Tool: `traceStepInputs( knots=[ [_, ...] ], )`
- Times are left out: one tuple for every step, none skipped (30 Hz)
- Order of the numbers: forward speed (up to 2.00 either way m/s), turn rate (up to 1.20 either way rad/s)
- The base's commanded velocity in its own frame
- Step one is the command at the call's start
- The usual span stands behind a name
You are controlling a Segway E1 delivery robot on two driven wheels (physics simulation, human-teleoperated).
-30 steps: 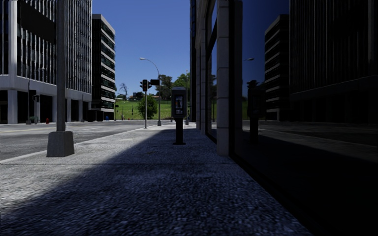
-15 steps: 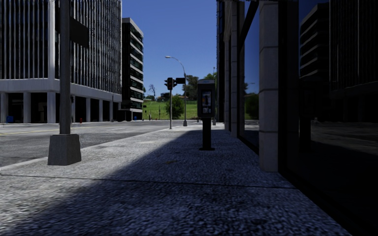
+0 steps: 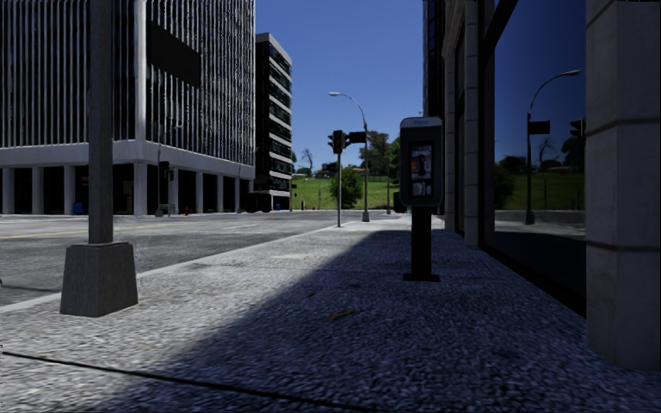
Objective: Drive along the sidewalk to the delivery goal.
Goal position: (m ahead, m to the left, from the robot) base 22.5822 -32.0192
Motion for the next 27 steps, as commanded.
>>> traceStepInputs(
  knots=[
    [2.0,0.13],
    [2.0,0.13],
    [2.0,0.2],
    [2.0,0.34],
    [2.0,0.34],
    [2.0,0.39],
    [2.0,0.41],
    [2.0,0.43],
    [2.0,0.46],
    [2.0,0.46],
    [2.0,0.47],
    [2.0,0.48],
    [2.0,0.48],
    [2.0,0.43],
    [2.0,0.43],
    [2.0,0.24],
    [2.0,0.06],
    [2.0,0.0],
    [2.0,0.0],
    [2.0,0.0],
    [2.0,0.0],
    [2.0,0.0],
    [2.0,0.0],
    [2.0,0.0],
    [2.0,0.0],
    [2.0,0.0],
    [2.0,0.0]
  ],
)
